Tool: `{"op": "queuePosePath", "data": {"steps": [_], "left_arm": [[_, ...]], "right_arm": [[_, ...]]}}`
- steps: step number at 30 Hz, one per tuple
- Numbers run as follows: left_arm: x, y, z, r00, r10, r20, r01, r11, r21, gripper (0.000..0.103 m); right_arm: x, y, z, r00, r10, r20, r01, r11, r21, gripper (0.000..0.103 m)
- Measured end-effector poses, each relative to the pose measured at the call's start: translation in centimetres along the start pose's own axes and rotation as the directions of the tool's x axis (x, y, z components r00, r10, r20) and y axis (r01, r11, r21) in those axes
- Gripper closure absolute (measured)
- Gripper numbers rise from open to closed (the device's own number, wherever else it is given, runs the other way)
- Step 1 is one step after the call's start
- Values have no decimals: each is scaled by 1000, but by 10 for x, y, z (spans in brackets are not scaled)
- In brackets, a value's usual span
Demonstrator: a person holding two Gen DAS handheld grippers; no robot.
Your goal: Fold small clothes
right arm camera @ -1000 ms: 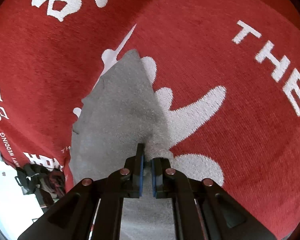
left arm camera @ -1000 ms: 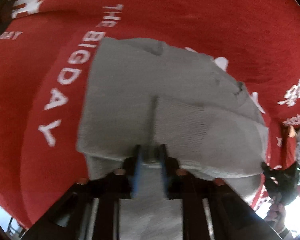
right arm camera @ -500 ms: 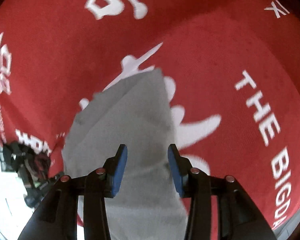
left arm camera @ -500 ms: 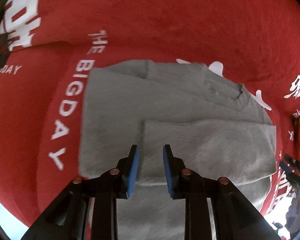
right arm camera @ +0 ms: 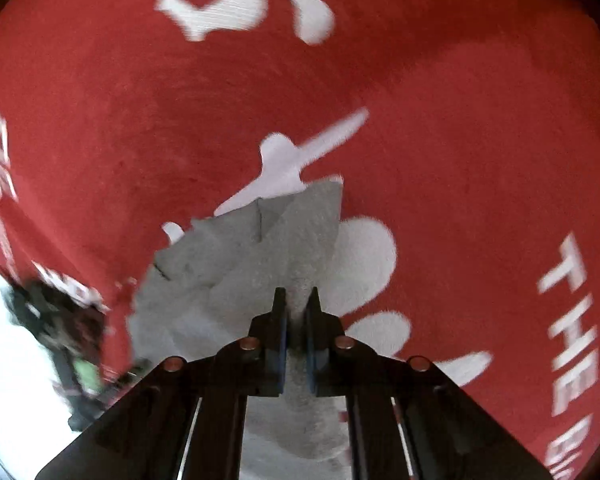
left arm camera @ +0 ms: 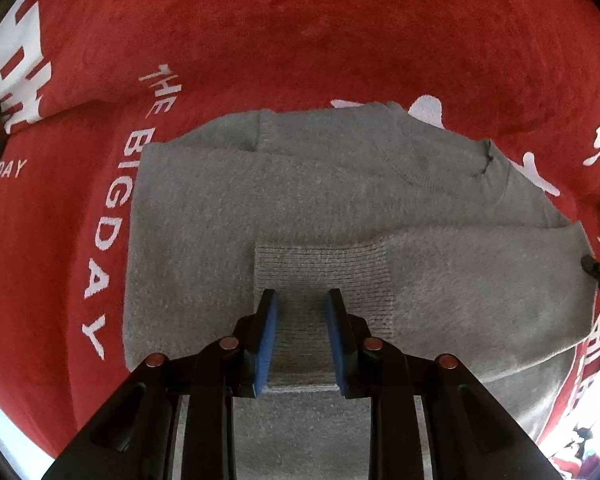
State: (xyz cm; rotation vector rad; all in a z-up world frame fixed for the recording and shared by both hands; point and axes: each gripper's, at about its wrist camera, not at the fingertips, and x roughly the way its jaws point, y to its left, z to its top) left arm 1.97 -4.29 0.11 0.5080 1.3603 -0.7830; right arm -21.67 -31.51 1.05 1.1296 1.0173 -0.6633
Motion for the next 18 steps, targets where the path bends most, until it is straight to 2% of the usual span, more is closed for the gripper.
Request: {"op": "queuePosePath", "data": {"steps": [2,4,8,11,15,18], "left_arm": [[0,-2,0,1000,10,3,-10,1000,9,76],[-1,-2,0,1000,14,-2,-14,1000,12,76],[-8,4,0,999,44,-15,-44,999,10,76],[-21,9,-2,1000,29,-5,-29,1000,-8,76],[-28,4,-5,1000,30,7,-30,999,17,76],[-8,2,-12,997,61,-53,-59,998,32,76]], "right_arm": [[14,-4,0,995,-89,-43,88,996,-31,95],[20,-11,-2,991,-123,-60,122,992,-26,94],[-1,-19,-6,994,-106,-41,109,990,92,94],[-22,-15,-14,997,-70,-42,74,990,119,94],[-35,10,-30,997,-16,-70,20,998,53,93],[-19,24,-43,993,-18,-116,20,1000,10,93]]}}
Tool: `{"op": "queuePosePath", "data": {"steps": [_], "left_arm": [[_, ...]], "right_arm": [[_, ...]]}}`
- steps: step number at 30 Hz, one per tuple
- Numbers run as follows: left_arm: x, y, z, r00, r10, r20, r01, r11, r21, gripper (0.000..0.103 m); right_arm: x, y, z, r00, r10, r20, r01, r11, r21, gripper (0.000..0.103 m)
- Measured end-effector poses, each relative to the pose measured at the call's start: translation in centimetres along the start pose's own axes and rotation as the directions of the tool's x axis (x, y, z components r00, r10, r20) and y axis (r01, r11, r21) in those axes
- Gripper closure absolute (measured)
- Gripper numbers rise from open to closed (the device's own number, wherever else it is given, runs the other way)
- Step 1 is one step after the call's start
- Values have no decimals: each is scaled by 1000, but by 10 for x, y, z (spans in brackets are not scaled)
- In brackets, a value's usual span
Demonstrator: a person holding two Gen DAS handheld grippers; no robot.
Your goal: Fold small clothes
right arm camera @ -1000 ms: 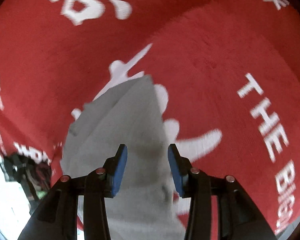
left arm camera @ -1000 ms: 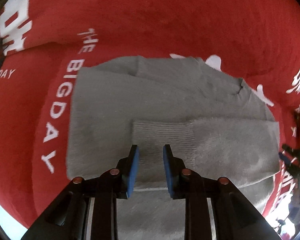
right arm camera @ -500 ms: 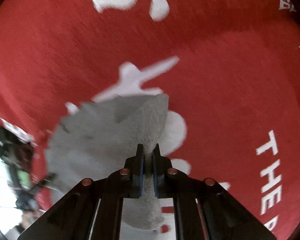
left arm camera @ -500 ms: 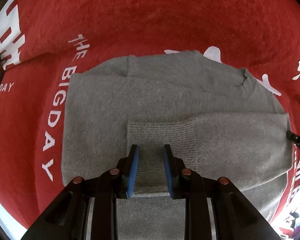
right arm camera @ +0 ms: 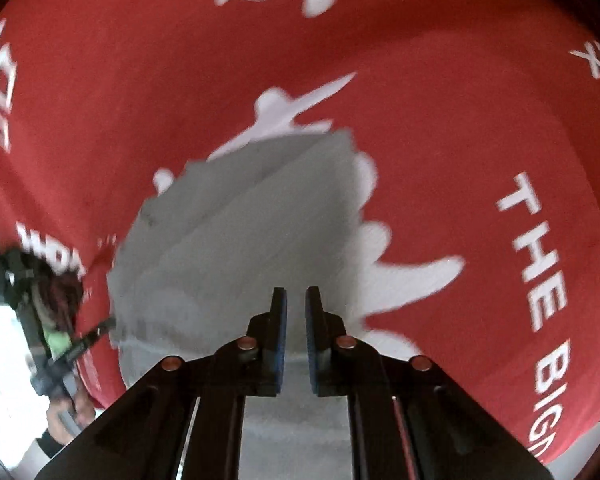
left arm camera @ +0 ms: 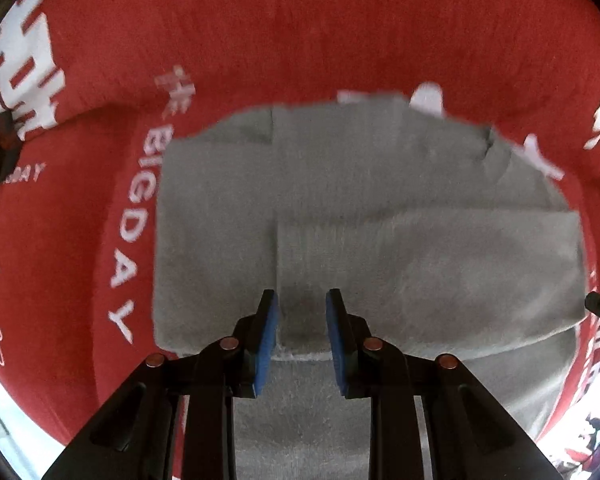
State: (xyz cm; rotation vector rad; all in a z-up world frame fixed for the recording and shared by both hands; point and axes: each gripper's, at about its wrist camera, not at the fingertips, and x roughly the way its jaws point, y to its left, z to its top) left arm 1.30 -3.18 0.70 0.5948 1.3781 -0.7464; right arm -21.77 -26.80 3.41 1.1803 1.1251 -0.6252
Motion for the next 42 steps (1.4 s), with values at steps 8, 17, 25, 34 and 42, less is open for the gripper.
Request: {"op": "queuePosePath", "data": {"steps": [8,17,25,34,42], "left_arm": [[-7,19,-16,999,34,4,-34,998,-54,45],[-31,0,-31,999,-39,-28,38,999,-36,44],[-43,-23,-45,999,-45,10,45,998,-48,1],[-46,-36,-50,1000,-10,-6,10,1000,-27,1],[-42,-46,-67,999,34,-34,-33,999,31,1]], "right_arm": [[8,-20,-18,999,9,-51,-4,995,102,93],[-16,4,-32,996,41,-84,-36,997,62,54],[0,31,-43,986,107,-128,-103,994,37,43],[-3,43,-53,978,149,-145,-151,989,-4,25],[-6,45,-61,979,140,-150,-145,989,-17,24]]}}
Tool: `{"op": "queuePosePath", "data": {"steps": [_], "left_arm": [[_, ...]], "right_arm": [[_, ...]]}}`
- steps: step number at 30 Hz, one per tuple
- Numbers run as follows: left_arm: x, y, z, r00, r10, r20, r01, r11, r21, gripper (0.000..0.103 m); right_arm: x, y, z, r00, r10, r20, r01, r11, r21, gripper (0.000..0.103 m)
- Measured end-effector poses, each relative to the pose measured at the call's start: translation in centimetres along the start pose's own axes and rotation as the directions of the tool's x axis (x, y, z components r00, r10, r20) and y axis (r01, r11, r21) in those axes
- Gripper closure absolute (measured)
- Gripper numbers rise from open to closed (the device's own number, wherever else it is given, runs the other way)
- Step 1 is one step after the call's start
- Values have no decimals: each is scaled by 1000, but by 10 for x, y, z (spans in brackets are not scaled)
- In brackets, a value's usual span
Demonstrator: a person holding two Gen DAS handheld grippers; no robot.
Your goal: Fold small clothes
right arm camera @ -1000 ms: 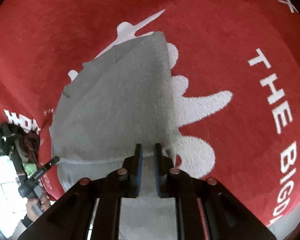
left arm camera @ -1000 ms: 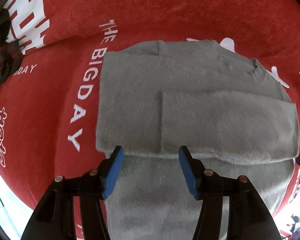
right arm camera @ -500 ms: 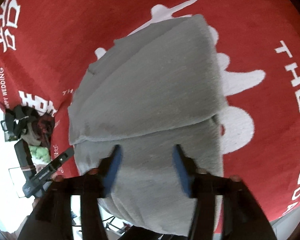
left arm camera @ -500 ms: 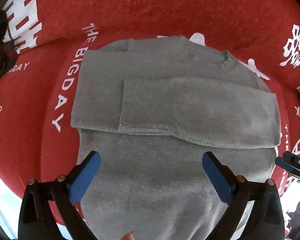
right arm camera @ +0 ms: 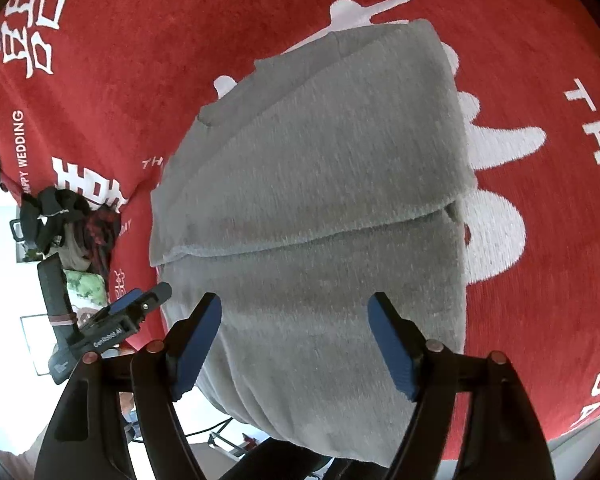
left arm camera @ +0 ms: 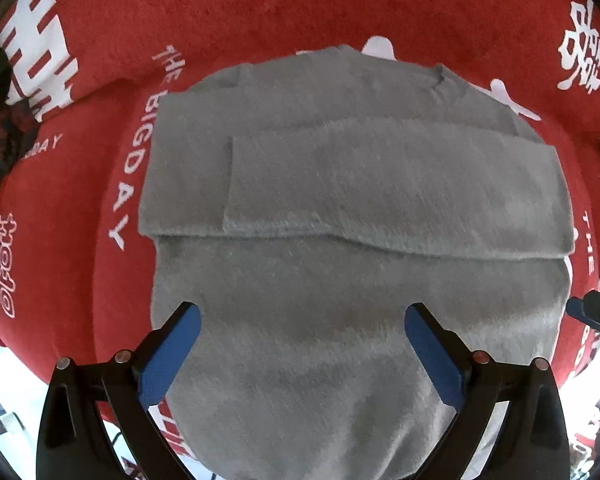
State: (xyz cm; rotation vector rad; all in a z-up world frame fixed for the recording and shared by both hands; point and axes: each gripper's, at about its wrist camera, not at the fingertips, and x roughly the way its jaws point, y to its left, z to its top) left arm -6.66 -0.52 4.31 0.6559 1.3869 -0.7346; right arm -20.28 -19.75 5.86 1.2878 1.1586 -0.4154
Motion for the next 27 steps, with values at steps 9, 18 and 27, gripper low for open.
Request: {"op": "queuePosePath", "data": {"steps": [9,18,27], "left_arm": [[-4,8,-30,999,-2,33,2,1000,8,1],[-5,44,-80,999,-45,2,45,999,-3,1],[15,91,-148,994,-55,-94,52,998,-40,1]], "right_arm": [[5,3,-29,1000,-11,15,11,1000,12,19],[10,6,-72,999,-25,38,23,999,37,17],[6,-17,-122,999,-49,-10,50,998,49,17]]}}
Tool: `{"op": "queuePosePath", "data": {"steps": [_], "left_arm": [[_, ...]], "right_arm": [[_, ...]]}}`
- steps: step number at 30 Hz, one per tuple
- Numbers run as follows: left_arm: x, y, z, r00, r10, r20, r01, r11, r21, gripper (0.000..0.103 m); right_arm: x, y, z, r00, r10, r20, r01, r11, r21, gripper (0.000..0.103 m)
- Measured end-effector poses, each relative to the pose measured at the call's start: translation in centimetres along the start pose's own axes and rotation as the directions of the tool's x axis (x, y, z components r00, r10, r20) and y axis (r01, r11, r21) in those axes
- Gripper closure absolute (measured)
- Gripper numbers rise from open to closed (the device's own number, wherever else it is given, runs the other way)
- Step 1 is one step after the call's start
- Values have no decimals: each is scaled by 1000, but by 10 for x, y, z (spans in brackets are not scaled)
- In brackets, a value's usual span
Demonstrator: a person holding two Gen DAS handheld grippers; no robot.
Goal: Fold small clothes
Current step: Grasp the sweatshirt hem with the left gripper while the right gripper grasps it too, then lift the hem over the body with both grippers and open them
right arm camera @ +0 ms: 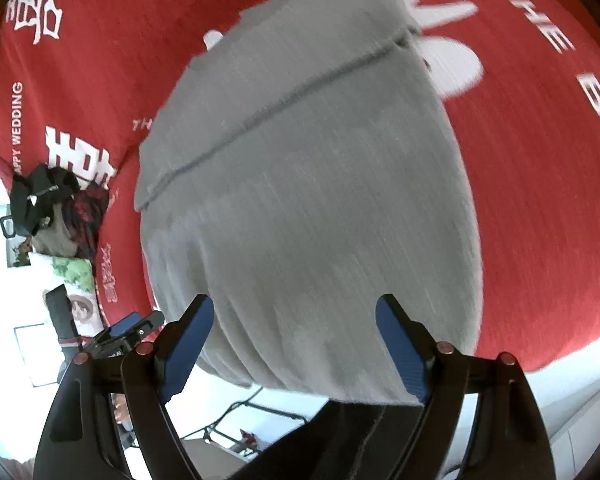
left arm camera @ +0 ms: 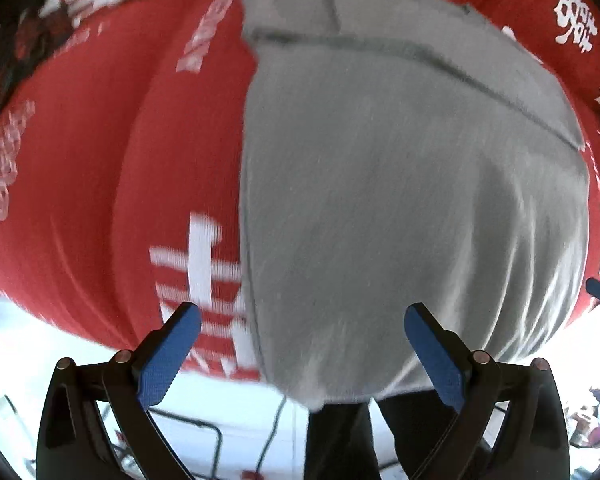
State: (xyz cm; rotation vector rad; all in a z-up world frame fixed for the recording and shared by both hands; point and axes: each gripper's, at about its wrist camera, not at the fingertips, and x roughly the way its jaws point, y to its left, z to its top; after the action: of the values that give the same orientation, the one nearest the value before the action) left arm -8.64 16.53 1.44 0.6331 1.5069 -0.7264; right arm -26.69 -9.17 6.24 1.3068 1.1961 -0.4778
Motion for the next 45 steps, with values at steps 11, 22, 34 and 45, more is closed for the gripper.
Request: {"op": "queuePosePath", "data": {"steps": [11,22,34,45], "left_arm": [[61,7,-57,979,-153,-135,144,987,-77,1],[79,6,-76,969,-214,-127,202,974,-99,16],[20,15,-60,851,-524,-41,517,849,-105,89],[-24,20,79,873,-458,166,474,877,-74,89]], "right_arm": [[30,-78,-73,983,-76,-164,82,996,29,17],[87,-100,-90,980,-72,-187,70,997,-15,17],[29,-71,-93,953,291,-78,-286,955,77,89],[5,-38,25,887,438,144,-453,886,102,89]]}}
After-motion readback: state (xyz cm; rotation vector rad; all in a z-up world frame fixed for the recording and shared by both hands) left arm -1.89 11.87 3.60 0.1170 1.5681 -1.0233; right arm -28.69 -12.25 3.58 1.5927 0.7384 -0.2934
